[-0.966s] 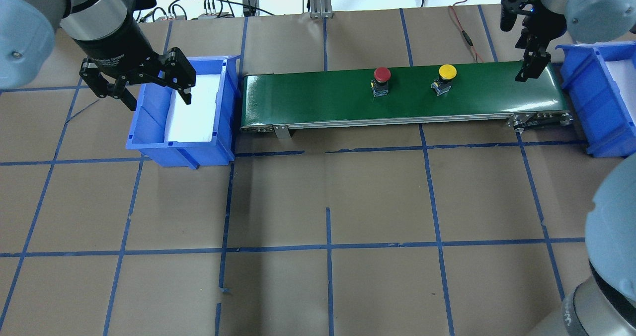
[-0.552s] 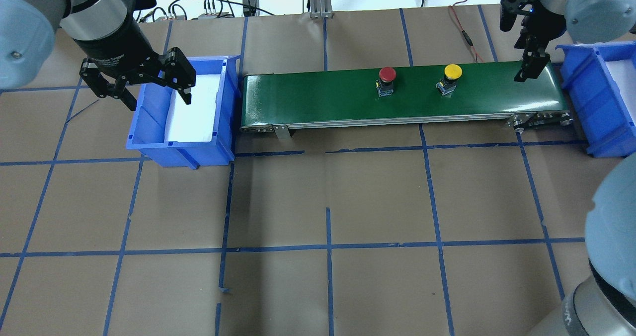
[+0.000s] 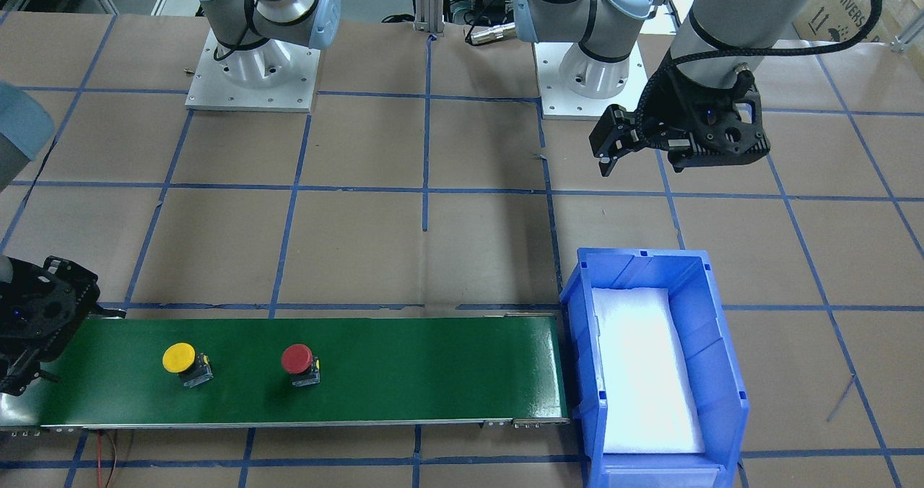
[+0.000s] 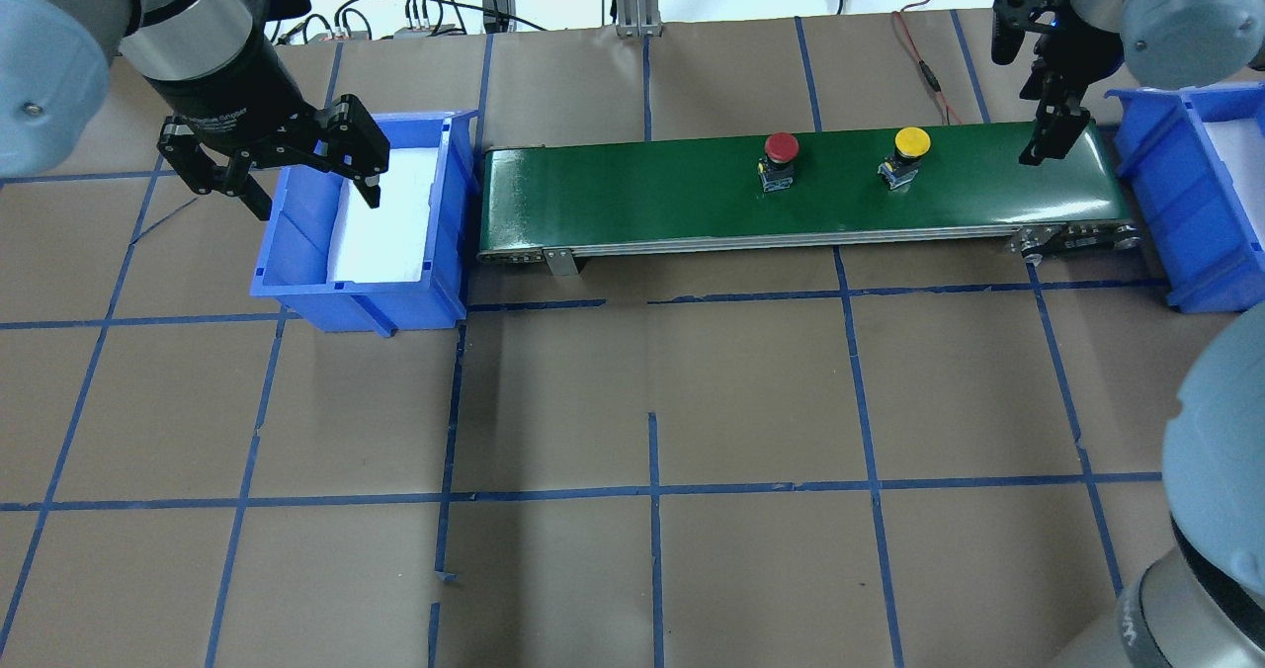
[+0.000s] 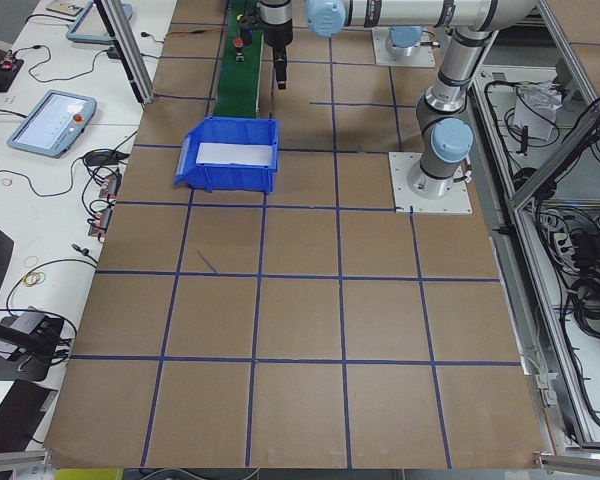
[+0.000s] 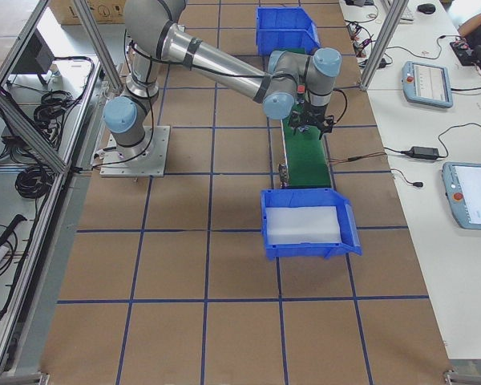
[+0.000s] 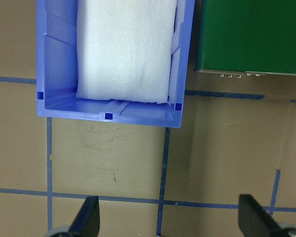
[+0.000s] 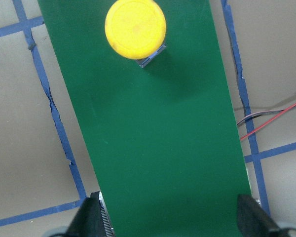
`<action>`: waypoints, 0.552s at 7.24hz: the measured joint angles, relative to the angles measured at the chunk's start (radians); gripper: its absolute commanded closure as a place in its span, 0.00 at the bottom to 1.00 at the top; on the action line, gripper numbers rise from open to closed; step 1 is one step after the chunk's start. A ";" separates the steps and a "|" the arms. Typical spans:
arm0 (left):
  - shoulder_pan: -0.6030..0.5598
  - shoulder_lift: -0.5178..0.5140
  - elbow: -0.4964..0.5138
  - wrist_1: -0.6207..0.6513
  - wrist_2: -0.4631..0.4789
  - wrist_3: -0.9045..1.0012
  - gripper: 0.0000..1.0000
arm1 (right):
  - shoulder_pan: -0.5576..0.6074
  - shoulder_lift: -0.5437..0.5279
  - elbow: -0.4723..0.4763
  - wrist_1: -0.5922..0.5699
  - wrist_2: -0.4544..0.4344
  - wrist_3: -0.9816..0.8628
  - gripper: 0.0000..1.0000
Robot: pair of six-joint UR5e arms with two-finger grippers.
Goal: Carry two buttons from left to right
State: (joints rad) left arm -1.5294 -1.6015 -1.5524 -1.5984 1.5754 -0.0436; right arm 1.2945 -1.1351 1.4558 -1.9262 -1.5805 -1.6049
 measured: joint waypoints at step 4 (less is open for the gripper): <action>0.000 0.000 0.000 0.000 0.000 0.000 0.00 | 0.000 0.025 -0.018 -0.036 0.004 -0.113 0.00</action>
State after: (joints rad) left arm -1.5294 -1.6015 -1.5524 -1.5984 1.5757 -0.0436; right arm 1.2947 -1.1102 1.4376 -1.9621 -1.5764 -1.7175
